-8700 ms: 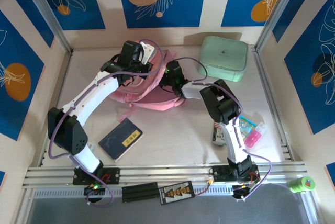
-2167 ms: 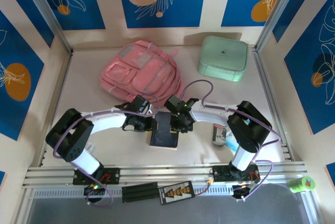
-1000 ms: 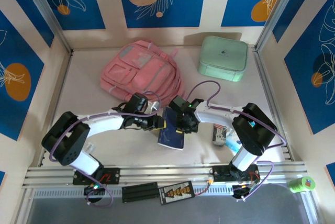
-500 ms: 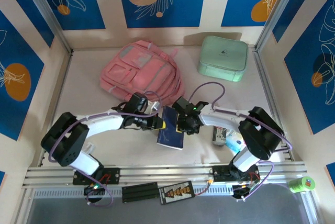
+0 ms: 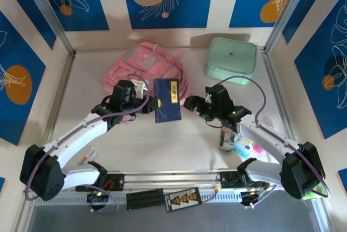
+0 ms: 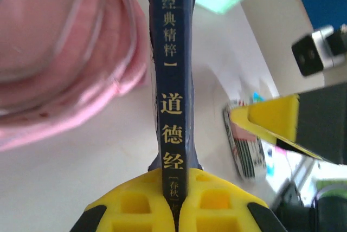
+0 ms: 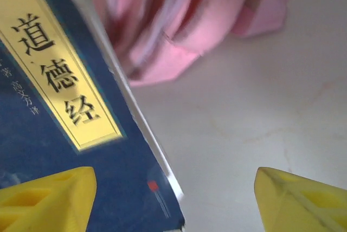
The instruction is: Pack books, pencil case, and school supplies into a backpack
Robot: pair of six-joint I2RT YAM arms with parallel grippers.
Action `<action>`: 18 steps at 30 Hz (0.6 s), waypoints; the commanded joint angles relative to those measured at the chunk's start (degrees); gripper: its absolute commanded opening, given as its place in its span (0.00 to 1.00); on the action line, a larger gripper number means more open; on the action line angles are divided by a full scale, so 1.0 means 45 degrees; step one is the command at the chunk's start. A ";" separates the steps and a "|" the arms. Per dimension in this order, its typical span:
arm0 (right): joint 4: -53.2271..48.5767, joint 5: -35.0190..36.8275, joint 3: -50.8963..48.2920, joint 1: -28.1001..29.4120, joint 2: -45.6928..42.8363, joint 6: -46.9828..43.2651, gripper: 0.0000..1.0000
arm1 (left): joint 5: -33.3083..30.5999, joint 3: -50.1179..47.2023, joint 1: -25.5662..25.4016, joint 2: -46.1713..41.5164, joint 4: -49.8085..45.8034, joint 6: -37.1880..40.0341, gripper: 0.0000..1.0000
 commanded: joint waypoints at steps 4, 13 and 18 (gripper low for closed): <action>0.4549 -0.2533 -0.0924 -0.0338 0.0173 0.2462 0.84 | -0.1271 0.0966 0.0623 0.0090 0.2002 -0.2756 0.00; 1.0061 -0.2783 -0.2182 -0.0236 0.1090 0.5954 0.92 | -0.1293 0.1257 0.0613 0.1125 0.4780 -0.5765 0.00; 1.2212 -0.2107 -0.2603 -0.0152 0.1510 0.6932 0.94 | -0.2014 0.1135 0.0220 0.1265 0.5898 -0.6555 0.00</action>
